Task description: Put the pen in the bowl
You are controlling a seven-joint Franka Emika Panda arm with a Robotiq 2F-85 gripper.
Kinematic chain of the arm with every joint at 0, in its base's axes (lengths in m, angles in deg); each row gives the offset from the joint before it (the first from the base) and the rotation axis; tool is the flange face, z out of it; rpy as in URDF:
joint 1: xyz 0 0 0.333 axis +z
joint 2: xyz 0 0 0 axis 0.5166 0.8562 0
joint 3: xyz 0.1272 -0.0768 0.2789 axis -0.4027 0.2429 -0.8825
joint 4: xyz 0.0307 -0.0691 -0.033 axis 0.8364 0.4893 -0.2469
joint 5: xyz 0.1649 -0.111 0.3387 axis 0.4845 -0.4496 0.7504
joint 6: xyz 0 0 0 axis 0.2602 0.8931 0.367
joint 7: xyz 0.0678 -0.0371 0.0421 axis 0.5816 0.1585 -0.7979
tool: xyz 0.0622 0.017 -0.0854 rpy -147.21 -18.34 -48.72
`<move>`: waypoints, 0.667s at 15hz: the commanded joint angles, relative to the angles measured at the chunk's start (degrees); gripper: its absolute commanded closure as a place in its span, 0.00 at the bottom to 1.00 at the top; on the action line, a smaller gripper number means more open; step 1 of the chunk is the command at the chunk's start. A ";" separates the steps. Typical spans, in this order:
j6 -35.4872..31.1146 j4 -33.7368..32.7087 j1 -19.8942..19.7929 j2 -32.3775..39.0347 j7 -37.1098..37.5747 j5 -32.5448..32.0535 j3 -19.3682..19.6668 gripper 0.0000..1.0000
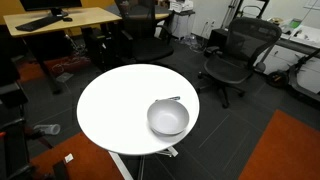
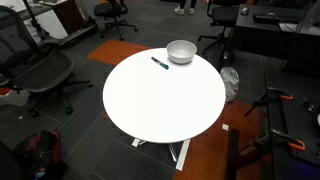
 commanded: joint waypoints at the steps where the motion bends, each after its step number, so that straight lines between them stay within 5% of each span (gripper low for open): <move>1: 0.04 -0.06 -0.45 0.08 -0.19 0.24 -0.42 0.00; 10: -5.72 -3.10 1.58 6.90 0.17 3.74 0.01 0.00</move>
